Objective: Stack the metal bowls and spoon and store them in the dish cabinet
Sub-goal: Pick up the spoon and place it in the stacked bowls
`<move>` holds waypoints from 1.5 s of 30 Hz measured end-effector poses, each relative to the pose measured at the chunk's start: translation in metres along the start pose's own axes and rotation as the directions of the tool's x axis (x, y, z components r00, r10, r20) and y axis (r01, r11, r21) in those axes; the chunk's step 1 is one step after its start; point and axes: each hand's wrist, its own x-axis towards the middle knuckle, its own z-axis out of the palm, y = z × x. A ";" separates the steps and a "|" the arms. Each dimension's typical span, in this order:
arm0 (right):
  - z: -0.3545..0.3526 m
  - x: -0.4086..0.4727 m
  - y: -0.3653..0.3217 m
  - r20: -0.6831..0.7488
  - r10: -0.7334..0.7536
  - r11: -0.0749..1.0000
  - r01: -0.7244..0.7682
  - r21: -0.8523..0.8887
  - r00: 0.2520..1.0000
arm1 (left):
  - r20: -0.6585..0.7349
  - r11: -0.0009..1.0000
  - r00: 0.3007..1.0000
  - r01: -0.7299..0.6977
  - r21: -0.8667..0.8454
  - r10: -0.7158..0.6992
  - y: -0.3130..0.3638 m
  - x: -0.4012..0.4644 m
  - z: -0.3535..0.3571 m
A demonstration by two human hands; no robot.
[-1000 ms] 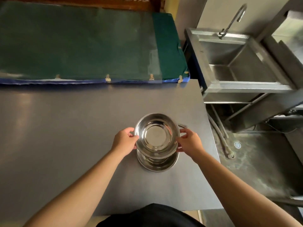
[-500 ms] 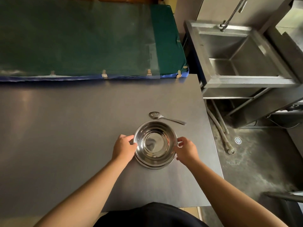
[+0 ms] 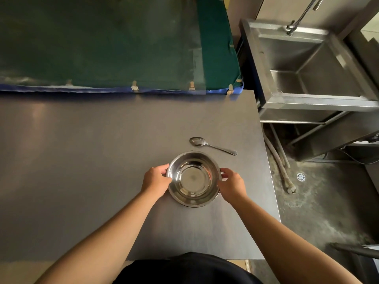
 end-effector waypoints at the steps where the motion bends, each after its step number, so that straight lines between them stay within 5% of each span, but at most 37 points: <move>1: 0.000 0.001 0.000 0.000 -0.004 1.000 0.004 -0.002 1.000 | 0.003 1.000 1.000 0.000 -0.005 0.000 -0.001 0.001 0.000; 15: 0.011 0.044 -0.035 0.076 -0.067 0.997 0.069 -0.021 0.995 | -0.018 0.943 0.984 0.166 -0.287 -0.179 0.000 0.033 -0.022; 20: 0.002 0.076 -0.053 0.029 -0.131 0.961 0.134 -0.243 0.991 | 0.165 0.743 0.915 0.395 -0.540 -0.367 -0.003 0.033 -0.022; 25: -0.007 0.108 -0.062 0.064 -0.159 0.880 0.171 -0.443 0.985 | 0.303 0.685 0.890 0.455 -0.569 -0.340 -0.009 0.026 -0.017; 35: 0.008 0.116 -0.066 0.143 -0.232 0.611 0.259 -0.748 0.962 | 0.321 0.656 0.872 0.490 -0.575 -0.370 -0.032 0.023 -0.032; 45: 0.004 0.093 -0.060 0.156 -0.216 0.629 0.260 -0.733 0.964 | 0.322 0.604 0.867 0.497 -0.623 -0.381 -0.034 0.018 -0.042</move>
